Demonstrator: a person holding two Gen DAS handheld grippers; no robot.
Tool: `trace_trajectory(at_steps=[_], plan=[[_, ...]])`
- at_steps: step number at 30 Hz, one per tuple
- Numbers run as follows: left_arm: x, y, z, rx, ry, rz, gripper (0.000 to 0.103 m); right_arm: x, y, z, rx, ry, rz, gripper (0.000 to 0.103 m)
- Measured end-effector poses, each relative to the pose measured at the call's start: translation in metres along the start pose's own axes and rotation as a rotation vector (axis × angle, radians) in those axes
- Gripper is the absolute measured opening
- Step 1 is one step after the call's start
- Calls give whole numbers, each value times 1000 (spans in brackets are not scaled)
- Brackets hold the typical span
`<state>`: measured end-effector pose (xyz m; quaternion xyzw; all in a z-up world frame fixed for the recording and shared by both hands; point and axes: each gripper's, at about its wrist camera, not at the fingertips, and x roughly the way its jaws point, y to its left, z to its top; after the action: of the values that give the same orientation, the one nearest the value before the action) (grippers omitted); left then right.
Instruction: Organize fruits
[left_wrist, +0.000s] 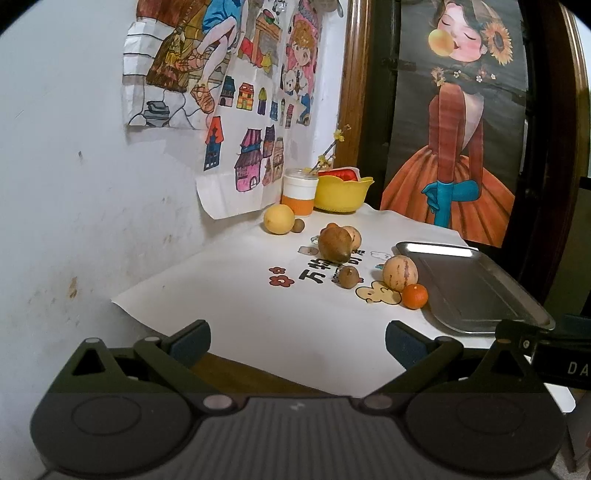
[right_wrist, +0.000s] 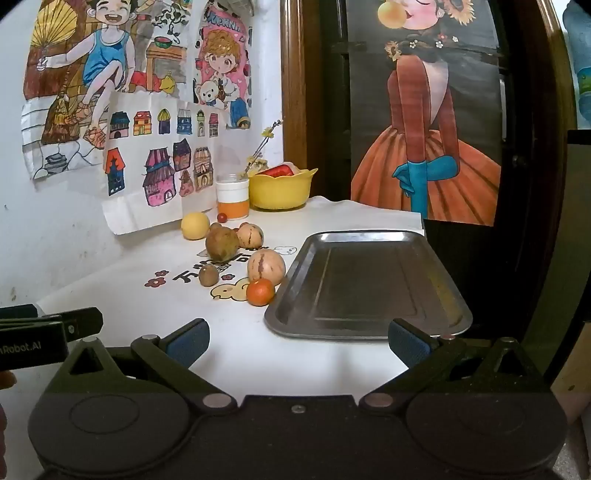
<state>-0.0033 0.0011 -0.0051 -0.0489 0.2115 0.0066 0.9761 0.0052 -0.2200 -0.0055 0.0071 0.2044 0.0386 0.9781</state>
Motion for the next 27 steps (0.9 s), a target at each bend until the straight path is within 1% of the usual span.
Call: trace_trajectory(at_steps=[27], plan=[[-1,5,-2,-12,10,3,103,-1,2,-3,0,0,-2,102]])
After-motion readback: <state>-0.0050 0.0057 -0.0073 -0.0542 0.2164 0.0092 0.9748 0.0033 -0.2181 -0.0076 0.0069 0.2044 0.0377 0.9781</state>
